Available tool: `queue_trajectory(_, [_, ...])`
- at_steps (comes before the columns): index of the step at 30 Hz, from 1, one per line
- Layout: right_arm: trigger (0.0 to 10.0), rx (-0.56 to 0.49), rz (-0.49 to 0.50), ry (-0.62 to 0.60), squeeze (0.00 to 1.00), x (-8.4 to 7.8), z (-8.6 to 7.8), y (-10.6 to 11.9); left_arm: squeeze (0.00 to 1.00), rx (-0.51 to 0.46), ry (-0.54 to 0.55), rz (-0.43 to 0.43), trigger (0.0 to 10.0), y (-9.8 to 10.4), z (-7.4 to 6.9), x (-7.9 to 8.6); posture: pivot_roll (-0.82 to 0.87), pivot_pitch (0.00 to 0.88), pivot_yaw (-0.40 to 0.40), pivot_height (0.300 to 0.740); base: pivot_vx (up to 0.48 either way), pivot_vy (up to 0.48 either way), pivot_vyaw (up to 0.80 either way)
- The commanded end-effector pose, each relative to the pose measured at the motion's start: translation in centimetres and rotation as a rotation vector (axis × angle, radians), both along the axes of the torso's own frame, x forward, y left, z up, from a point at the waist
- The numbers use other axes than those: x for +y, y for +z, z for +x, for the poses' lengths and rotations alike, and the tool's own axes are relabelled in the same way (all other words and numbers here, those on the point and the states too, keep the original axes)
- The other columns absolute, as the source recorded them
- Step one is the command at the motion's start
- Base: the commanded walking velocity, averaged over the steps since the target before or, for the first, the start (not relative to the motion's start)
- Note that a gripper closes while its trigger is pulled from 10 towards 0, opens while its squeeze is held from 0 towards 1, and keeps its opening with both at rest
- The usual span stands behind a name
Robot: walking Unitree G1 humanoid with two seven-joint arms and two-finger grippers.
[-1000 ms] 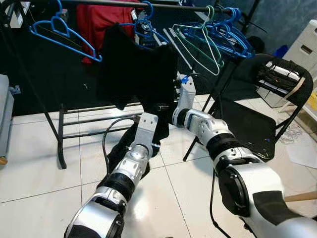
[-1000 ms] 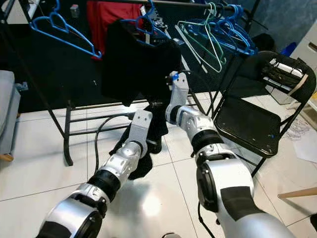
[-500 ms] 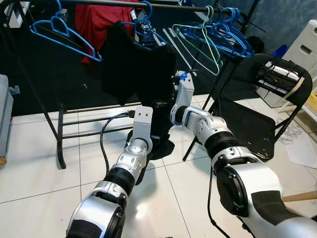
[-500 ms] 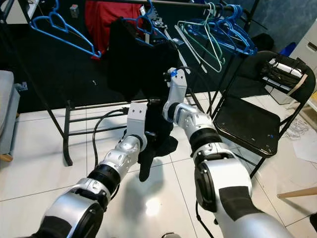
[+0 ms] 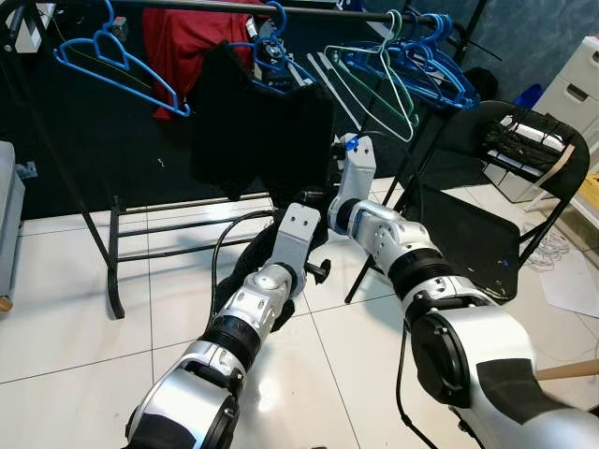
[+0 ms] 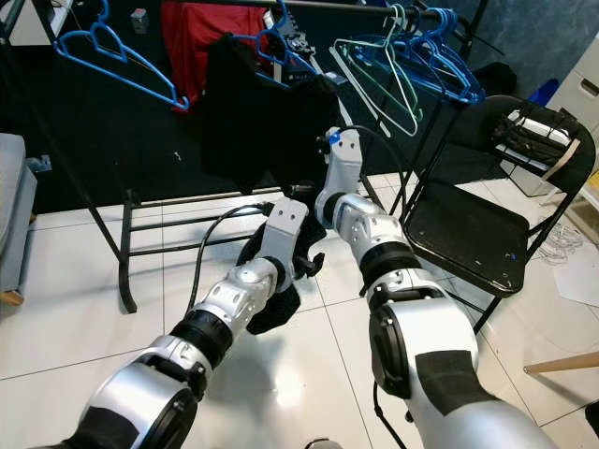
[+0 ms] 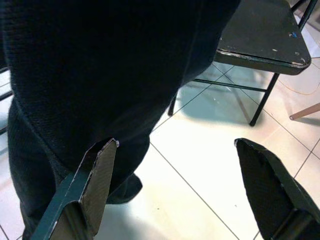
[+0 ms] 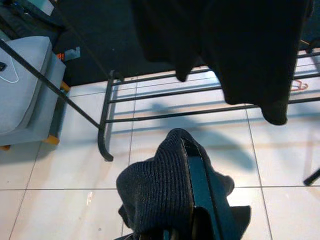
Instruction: Hang hanger
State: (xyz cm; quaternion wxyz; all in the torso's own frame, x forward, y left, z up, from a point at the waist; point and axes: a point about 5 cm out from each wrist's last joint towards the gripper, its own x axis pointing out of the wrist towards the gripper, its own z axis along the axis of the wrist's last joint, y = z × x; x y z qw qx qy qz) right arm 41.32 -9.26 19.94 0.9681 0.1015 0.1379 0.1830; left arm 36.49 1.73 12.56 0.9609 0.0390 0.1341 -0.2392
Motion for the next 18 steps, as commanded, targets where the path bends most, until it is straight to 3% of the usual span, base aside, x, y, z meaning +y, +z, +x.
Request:
queue_trajectory(1, [0.0, -0.039, -0.019, -0.031, 0.0, -0.4, 0.3, 0.8, 0.0, 0.026, -0.078, -0.043, 10.0, 0.4, -1.0, -3.3, -0.16, 0.14, -0.144, 0.74, 0.0, 0.0, 0.0])
queue_trajectory(9, [0.0, -0.038, -0.046, -0.069, 0.0, -0.5, 0.3, 0.5, 0.0, 0.045, -0.164, -0.148, 10.0, 1.4, -1.4, -4.5, -0.16, 0.137, -0.146, 0.74, 0.0, 0.0, 0.0])
queue_trajectory(18, [0.0, -0.052, -0.038, -0.095, 0.0, 0.0, 0.4, 0.8, 0.0, 0.045, -0.024, -0.056, 10.0, 1.0, -0.9, -4.3, -0.16, 0.14, -0.145, 0.74, 0.0, 0.0, 0.0])
